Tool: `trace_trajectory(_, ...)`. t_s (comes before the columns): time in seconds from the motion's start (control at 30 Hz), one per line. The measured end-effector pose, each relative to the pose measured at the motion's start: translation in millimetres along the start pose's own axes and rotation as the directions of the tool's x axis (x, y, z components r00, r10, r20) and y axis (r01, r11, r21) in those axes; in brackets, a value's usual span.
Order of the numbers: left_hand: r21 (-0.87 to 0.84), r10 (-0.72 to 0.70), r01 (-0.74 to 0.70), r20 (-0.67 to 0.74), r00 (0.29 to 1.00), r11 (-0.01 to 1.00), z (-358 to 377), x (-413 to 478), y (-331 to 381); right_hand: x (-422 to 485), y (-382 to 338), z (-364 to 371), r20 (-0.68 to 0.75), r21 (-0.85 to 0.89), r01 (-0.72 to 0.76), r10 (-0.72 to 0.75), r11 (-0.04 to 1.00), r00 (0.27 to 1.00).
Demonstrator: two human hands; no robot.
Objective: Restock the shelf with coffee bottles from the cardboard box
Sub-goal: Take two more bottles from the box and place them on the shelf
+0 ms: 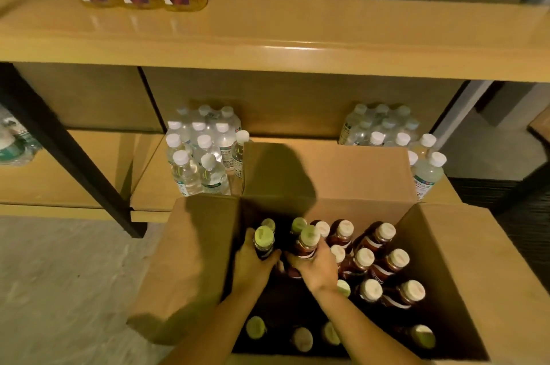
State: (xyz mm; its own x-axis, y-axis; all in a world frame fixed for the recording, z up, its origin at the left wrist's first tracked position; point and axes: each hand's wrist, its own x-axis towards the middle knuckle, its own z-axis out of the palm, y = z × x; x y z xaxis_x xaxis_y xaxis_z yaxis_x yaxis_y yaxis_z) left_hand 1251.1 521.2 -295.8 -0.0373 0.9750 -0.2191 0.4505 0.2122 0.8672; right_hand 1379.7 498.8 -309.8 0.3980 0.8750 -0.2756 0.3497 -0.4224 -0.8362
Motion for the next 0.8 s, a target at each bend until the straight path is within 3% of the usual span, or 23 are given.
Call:
trace_trajectory(0.2, -0.026, 0.187, -0.192, -0.120, 0.975, 0.981, -39, -30, 67, -41, -65, -39, -0.184, -0.076, 0.226, -0.236, 0.971, 0.954)
trace_trajectory(0.43, -0.126, 0.373, -0.383, -0.091, 0.923, 0.915, -94, -55, 163, -78, -162, -111, -0.265, -0.082, 0.458, -0.462, 0.885, 0.846)
trace_trajectory(0.6, -0.070, 0.558, -0.562, -0.062, 0.827, 0.824, -125, -72, 240, -101, -229, -164, -0.320, -0.198, 0.549, -0.583, 0.812, 0.747)
trace_trajectory(0.8, -0.035, 0.645, -0.645, -0.018, 0.764, 0.763, -138, -71, 334, -85, -286, -221, -0.338, -0.261, 0.598, -0.652, 0.758, 0.679)
